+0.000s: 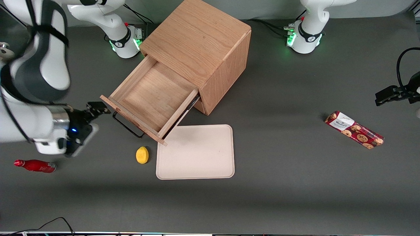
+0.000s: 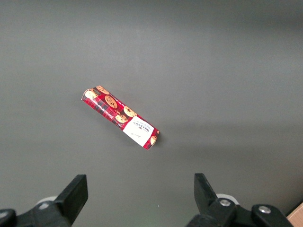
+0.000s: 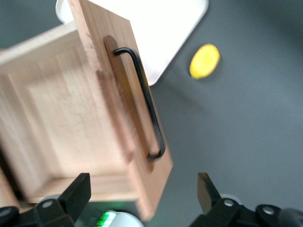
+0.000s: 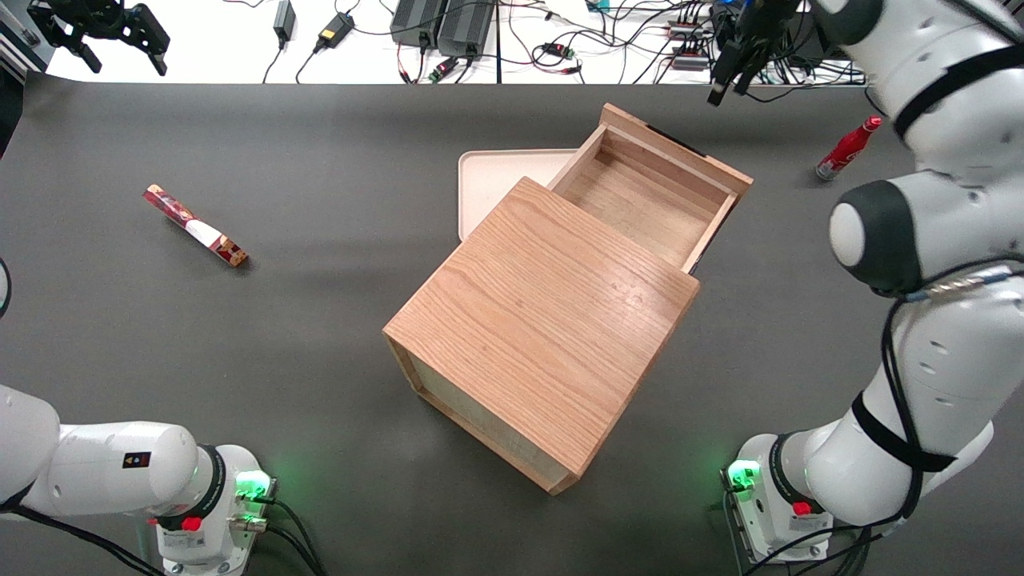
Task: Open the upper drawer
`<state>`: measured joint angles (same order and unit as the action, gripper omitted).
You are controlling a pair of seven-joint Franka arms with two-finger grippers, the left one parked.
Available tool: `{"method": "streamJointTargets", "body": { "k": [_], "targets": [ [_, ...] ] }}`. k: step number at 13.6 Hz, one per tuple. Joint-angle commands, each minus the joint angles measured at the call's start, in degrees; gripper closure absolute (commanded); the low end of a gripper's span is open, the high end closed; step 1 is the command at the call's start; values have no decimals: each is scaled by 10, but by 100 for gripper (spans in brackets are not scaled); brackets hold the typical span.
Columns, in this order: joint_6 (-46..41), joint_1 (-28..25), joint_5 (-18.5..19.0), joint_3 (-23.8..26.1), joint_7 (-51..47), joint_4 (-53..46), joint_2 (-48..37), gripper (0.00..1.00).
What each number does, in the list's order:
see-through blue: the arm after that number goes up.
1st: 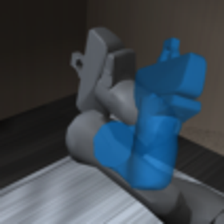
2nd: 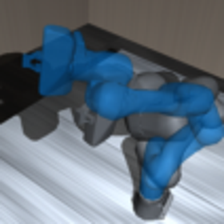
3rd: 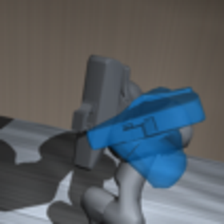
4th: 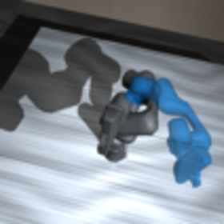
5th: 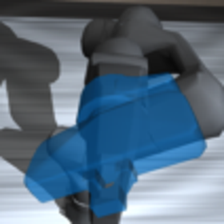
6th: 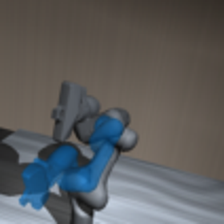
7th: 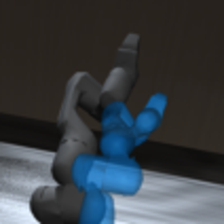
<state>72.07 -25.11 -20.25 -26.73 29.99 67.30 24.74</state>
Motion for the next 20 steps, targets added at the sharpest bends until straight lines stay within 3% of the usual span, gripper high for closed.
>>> {"method": "streamJointTargets", "body": {
  "k": [1,2,4,5,7,9,13,15,20],
  "targets": [
    [-18,-3,30,20,-170,54,-103,0],
    [-13,-3,35,19,-179,81,-135,0],
    [24,-3,124,40,-241,154,-211,0],
    [59,3,171,77,-277,208,-254,0],
    [139,10,210,104,-334,344,-344,0],
    [167,61,211,120,-332,390,-367,0],
    [171,249,215,246,-308,327,-299,0],
    [171,272,214,251,-305,291,-262,0],
    [171,262,215,243,-308,252,-234,0]
  ]
}}
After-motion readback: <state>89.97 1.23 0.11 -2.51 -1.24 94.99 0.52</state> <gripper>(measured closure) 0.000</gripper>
